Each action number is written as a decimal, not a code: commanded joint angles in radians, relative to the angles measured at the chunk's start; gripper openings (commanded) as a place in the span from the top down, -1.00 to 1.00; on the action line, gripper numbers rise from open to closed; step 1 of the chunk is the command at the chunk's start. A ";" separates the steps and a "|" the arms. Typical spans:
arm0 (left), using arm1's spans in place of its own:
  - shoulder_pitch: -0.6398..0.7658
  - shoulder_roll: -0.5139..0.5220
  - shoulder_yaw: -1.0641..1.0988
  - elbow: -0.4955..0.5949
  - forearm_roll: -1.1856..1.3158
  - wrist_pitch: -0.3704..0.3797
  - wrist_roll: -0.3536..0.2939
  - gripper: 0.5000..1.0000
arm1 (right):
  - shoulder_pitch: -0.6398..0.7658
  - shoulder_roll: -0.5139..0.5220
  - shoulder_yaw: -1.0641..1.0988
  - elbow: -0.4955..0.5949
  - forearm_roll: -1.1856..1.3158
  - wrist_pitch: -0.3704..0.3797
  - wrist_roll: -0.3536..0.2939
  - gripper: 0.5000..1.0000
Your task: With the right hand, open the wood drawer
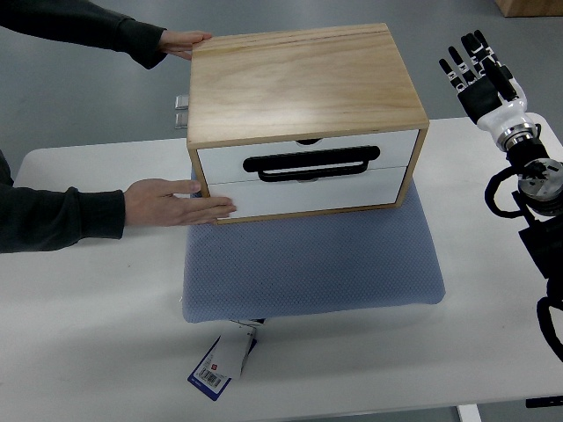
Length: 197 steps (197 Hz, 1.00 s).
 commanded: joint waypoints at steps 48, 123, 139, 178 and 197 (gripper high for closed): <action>0.000 0.000 0.000 0.000 0.000 0.000 0.000 -1.00 | 0.004 -0.003 -0.002 -0.001 -0.003 -0.002 -0.003 -0.78; 0.000 0.000 0.003 -0.011 0.006 -0.005 0.000 -1.00 | 0.209 -0.207 -0.296 0.016 -0.101 -0.057 -0.021 -0.78; -0.003 0.000 0.003 -0.011 0.006 -0.005 0.000 -1.00 | 0.311 -0.280 -0.439 0.063 -0.156 -0.064 -0.066 -0.78; -0.008 0.000 0.001 -0.011 0.006 -0.009 0.000 -1.00 | 0.602 -0.440 -0.787 0.286 -0.363 -0.048 -0.210 -0.78; -0.008 0.000 0.001 -0.011 0.006 -0.011 0.000 -1.00 | 0.763 -0.478 -0.967 0.411 -0.426 -0.040 -0.304 -0.78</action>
